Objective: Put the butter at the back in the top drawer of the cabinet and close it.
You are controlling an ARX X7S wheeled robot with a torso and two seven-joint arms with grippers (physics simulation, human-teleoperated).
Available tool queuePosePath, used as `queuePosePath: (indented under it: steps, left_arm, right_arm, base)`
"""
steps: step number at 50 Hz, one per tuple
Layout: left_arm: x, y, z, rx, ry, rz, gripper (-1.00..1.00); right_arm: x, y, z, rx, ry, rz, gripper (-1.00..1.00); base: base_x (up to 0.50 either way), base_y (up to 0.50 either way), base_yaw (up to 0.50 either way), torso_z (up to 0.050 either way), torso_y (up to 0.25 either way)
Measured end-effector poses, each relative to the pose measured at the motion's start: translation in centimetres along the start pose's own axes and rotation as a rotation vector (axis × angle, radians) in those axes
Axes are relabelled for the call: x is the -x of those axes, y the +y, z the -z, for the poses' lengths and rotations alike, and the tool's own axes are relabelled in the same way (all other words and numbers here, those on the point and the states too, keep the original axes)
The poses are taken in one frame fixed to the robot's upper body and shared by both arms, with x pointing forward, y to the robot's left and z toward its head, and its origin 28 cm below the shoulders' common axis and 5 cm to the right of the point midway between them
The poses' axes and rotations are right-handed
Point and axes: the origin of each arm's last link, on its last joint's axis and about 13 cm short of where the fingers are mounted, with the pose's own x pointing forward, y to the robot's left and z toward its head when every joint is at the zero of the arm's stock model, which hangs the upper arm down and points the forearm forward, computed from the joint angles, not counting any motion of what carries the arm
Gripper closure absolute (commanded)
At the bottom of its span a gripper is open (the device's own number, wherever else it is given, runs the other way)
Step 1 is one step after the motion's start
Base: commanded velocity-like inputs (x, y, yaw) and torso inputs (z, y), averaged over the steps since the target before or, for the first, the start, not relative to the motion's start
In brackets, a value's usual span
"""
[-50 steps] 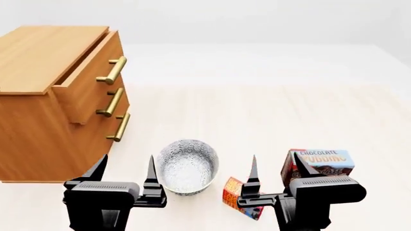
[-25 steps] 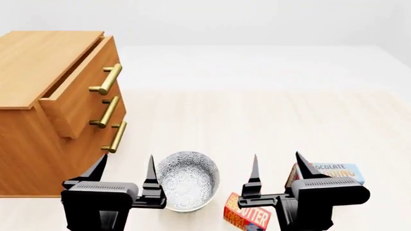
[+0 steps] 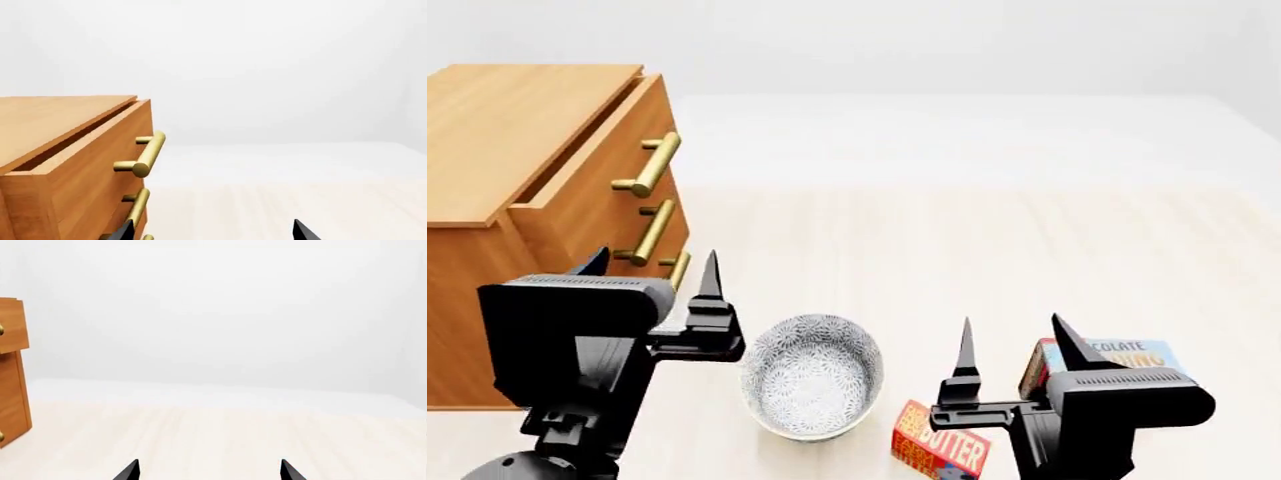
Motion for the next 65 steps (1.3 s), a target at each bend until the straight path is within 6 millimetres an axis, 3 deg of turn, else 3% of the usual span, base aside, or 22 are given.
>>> queuePosePath:
  steps: [22,32,47,65]
  left_arm:
    - [-4.5,0.9,-8.6,-0.118,0.055,-0.031,-1.0]
    - [-6.8,1.3,-11.5,-0.213,0.148,-0.077,-1.0]
    - [-10.3,2.1,-14.3,-0.284,0.339,-0.166,-1.0]
    - [-13.9,3.2,-15.6,-0.261,0.517,-0.183,-1.0]
  right_arm:
    - [0.2,-0.3,-0.3,-0.006,-0.007,0.004,-1.0]
    - [0.2,-0.3,-0.4,-0.007,-0.007,0.006,-1.0]
    - [0.2,-0.4,-0.5,-0.008,-0.006,0.007,-1.0]
    - [0.2,-0.4,-0.6,-0.01,-0.004,0.006,-1.0]
  base:
    - [0.0,0.0,0.0,0.0,0.0]
    - [0.0,0.0,0.0,0.0,0.0]
    - [0.0,0.0,0.0,0.0,0.0]
    - [0.0,0.0,0.0,0.0,0.0]
